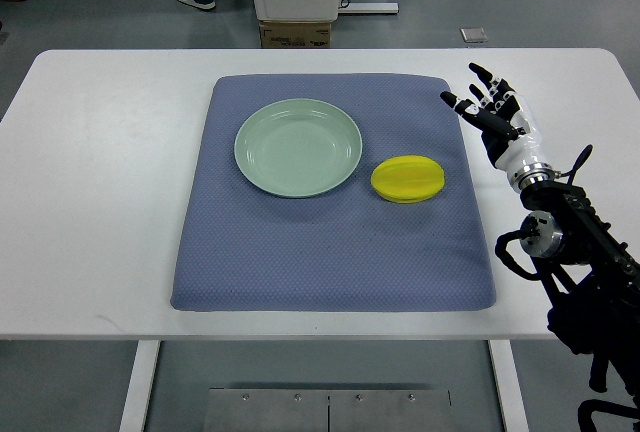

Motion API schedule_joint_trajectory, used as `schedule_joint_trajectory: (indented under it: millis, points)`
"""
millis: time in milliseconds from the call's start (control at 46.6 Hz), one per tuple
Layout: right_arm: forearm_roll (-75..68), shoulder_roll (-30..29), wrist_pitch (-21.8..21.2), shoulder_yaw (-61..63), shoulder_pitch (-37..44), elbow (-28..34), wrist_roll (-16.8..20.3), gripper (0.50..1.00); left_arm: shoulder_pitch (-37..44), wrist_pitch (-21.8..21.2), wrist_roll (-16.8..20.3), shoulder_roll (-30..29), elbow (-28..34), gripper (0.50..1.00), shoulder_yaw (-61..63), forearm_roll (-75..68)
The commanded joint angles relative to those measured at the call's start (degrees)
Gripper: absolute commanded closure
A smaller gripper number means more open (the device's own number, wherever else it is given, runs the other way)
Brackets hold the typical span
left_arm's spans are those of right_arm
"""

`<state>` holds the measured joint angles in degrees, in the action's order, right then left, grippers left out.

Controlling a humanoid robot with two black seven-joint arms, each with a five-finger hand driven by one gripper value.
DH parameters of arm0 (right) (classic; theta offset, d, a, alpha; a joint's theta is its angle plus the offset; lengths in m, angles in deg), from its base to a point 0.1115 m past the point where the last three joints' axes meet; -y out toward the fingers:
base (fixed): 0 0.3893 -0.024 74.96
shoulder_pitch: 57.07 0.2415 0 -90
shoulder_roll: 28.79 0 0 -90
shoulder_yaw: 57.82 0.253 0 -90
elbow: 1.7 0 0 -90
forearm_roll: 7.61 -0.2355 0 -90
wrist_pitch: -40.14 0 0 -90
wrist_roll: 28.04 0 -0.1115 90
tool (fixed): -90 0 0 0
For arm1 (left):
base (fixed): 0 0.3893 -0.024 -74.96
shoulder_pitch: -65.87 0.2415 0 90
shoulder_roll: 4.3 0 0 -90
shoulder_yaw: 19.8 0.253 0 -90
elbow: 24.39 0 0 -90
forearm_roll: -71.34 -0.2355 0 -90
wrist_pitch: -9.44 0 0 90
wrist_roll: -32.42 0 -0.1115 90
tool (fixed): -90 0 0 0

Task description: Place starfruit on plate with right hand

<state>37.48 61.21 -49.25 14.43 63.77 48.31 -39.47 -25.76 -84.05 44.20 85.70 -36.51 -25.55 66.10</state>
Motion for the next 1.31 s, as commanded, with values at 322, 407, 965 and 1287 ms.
schedule_joint_trajectory:
  millis: [322, 407, 965, 1287]
  points:
    - [-0.36, 0.00, -0.08, 0.00, 0.01, -0.09, 0.09, 0.500, -0.03, -0.02, 0.00, 0.00, 0.00, 0.500, 0.03, -0.03]
    - [-0.44, 0.00, 0.01, 0.00, 0.01, -0.09, 0.00, 0.500, -0.03, -0.02, 0.00, 0.00, 0.00, 0.500, 0.03, -0.03]
    - [-3.26, 0.00, -0.08, 0.00, 0.01, -0.09, 0.00, 0.500, -0.03, -0.02, 0.00, 0.00, 0.00, 0.500, 0.03, -0.03]
    - [-3.26, 0.44, -0.08, -0.18, 1.94, -2.81, 0.09, 0.500, -0.03, -0.02, 0.00, 0.00, 0.00, 0.500, 0.03, -0.03]
